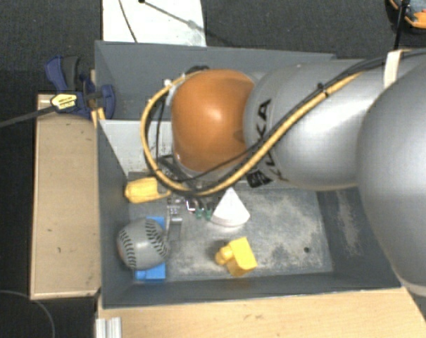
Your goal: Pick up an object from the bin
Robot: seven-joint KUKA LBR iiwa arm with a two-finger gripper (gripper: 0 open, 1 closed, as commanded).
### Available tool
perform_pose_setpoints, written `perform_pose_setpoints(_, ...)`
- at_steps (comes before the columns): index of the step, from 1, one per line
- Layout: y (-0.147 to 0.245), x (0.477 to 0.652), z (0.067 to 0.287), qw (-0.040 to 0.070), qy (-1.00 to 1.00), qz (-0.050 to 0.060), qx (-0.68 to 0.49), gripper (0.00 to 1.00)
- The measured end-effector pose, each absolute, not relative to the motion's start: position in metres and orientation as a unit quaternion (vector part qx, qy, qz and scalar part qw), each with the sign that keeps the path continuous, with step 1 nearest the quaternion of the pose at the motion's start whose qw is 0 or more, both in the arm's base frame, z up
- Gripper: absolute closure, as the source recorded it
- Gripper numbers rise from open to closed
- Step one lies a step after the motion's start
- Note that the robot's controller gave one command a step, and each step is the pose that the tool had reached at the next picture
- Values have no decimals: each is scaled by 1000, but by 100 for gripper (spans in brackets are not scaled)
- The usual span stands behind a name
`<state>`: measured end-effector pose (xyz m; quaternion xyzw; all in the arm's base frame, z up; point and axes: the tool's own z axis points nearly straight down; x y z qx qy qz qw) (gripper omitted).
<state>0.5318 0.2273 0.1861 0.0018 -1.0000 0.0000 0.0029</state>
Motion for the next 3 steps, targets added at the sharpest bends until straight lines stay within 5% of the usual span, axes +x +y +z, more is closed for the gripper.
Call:
perform_pose_setpoints(1, 226, 534, 191, -1, -1000, -1, -1, 0)
perform_pose_setpoints(2, 238, 521, 139, -2, -997, 0, 76, 0)
perform_pose_setpoints(3, 243, 505, 125, -3, -959, 1, 283, 0)
